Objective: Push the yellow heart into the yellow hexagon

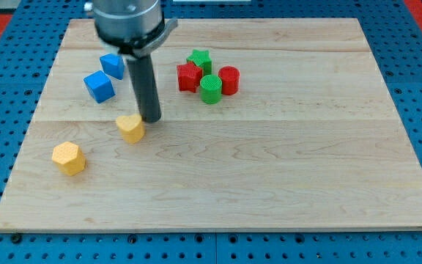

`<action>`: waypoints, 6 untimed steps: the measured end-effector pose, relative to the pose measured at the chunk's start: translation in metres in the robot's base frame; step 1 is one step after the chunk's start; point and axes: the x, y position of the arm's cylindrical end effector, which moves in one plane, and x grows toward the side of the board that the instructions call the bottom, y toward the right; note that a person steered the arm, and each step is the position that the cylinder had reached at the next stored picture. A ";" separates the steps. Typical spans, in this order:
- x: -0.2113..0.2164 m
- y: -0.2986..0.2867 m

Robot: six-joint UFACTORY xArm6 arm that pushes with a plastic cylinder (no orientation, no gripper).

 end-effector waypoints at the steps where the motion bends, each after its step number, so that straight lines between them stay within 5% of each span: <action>1: 0.041 -0.012; 3: 0.005 -0.028; 5: 0.050 -0.097; 6: -0.005 -0.053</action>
